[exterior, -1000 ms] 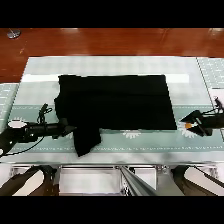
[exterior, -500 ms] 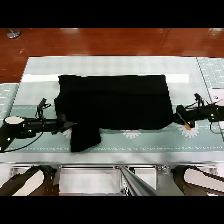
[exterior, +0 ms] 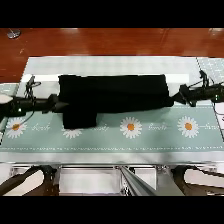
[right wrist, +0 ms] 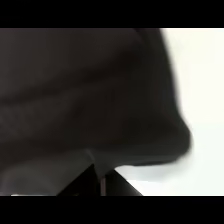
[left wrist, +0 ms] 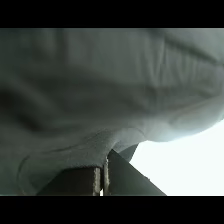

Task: Fold the shirts.

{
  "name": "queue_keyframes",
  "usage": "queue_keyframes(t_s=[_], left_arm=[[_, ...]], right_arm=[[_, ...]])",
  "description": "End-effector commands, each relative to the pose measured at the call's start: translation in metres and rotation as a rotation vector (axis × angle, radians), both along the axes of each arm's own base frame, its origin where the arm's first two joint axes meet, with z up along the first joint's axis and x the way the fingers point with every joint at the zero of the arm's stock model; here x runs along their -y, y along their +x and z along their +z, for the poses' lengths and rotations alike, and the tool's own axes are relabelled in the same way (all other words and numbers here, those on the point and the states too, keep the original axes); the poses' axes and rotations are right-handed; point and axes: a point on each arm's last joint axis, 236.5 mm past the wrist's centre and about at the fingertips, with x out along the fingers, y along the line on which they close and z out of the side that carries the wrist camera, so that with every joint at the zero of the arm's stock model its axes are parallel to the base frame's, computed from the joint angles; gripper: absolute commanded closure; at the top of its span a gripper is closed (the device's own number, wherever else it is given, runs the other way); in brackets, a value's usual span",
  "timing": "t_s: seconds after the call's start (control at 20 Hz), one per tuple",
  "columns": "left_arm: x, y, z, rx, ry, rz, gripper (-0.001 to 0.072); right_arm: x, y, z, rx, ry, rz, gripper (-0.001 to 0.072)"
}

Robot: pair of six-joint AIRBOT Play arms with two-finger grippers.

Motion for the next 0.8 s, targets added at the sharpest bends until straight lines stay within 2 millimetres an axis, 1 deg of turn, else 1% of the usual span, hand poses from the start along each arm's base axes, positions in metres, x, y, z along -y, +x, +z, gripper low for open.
queue_keyframes(t_s=[0.0,0.1,0.2,0.3,0.35,0.5,0.6,0.65,0.7,0.75], left_arm=[[-0.013,0.064,-0.003,0.008,0.017,0.04,0.0678],[-0.013,0.105,-0.005,0.006,0.003,0.05,0.0679],[-0.012,0.142,-0.009,-0.005,-0.018,0.076,0.0678],[-0.012,0.169,-0.016,-0.04,-0.052,0.11,0.0679],[-0.011,0.177,-0.019,-0.047,-0.061,0.104,0.0678],[-0.01,0.198,-0.026,-0.038,-0.068,0.081,0.0678],[-0.014,0.205,-0.029,-0.034,-0.068,0.101,0.0678],[-0.014,0.206,-0.031,-0.031,-0.064,0.097,0.0678],[-0.013,0.204,-0.032,-0.027,-0.06,0.077,0.0541],[-0.01,0.199,-0.03,-0.04,-0.069,0.056,-0.0002]], right_arm=[[-0.003,0.056,0.019,0.098,0.068,-0.036,0.0688],[-0.009,0.08,0.012,0.11,0.045,0.005,0.0688],[-0.004,0.107,0.003,0.097,0.033,-0.028,0.0688],[0.001,0.131,-0.002,0.094,0.043,-0.055,0.0688],[0.002,0.139,-0.005,0.094,0.048,-0.054,0.0688],[0.002,0.156,-0.014,0.087,0.06,-0.058,0.0688],[0.0,0.161,-0.021,0.079,0.065,-0.054,0.0688],[-0.004,0.162,-0.025,0.073,0.072,-0.045,0.0683],[-0.004,0.164,-0.026,0.075,0.076,-0.05,0.0444],[-0.004,0.166,-0.024,0.088,0.08,-0.048,0.0071]])
